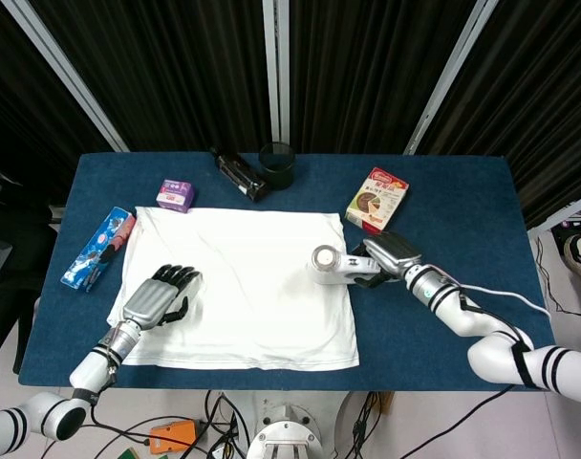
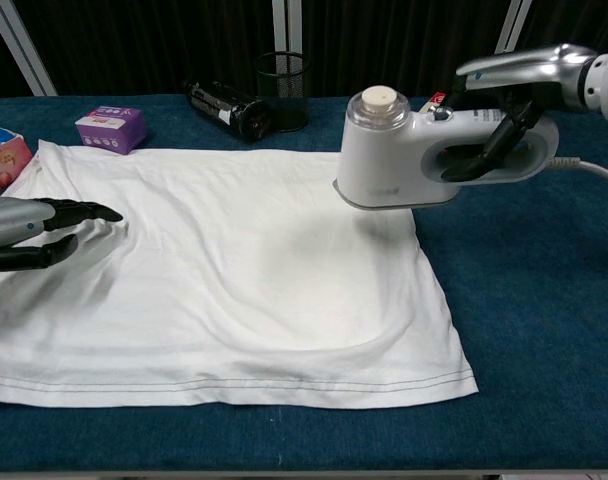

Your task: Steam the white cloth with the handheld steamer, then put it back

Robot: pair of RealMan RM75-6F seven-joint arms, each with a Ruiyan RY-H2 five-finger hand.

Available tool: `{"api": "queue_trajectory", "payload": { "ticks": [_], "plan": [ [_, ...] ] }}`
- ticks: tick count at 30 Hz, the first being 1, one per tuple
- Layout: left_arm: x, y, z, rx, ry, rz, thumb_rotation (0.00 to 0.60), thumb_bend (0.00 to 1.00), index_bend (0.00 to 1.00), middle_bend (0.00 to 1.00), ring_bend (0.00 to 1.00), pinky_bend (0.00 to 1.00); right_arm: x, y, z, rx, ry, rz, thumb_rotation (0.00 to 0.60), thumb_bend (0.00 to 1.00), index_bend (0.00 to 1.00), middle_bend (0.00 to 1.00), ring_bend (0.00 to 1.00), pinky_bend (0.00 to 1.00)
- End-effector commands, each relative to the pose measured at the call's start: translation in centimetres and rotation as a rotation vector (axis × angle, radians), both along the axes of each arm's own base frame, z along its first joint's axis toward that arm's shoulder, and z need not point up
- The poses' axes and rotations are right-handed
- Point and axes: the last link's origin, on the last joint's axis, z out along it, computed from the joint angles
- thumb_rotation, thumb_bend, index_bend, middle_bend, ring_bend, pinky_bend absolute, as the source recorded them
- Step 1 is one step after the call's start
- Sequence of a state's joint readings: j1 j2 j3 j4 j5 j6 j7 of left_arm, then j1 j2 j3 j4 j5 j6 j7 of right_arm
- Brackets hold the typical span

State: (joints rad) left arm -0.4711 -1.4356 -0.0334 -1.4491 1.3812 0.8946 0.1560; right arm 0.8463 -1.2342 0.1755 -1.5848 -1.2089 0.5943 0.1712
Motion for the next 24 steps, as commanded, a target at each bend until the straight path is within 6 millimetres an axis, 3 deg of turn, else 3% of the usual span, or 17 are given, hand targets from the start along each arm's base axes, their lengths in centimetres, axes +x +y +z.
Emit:
{"api": "queue_trajectory", "payload": {
  "ticks": [1,7,19,24],
  "plan": [
    [-0.1,-0.2,-0.4,-0.016,0.001,0.01,0.013,0.56,0.05,0.02,0.0,0.0,0.5,0.0,-2.0,0.043,0.011,0.009,0.6,0.48,0.99,0.84,0.89,0.71],
    [0.0,-0.2,-0.7,-0.041,0.002,0.023,0.015,0.55,0.05,0.02,0.0,0.0,2.0,-0.1,-4.9,0.083,-0.004,0.027,0.6,0.48,0.99,0.84,0.89,0.71],
    [0.2,-0.2,-0.9,-0.042,0.003,0.021,0.019,0.53,0.05,0.02,0.0,0.0,3.6,0.0,-7.8,0.117,0.016,0.073,0.6,0.48,0.99,0.84,0.89,0.71],
    [0.1,-0.2,-0.8,-0.031,0.002,0.02,0.032,0.53,0.05,0.02,0.0,0.0,3.7,0.9,-9.0,0.143,0.039,0.101,0.6,0.48,0.99,0.84,0.89,0.71]
  ]
}}
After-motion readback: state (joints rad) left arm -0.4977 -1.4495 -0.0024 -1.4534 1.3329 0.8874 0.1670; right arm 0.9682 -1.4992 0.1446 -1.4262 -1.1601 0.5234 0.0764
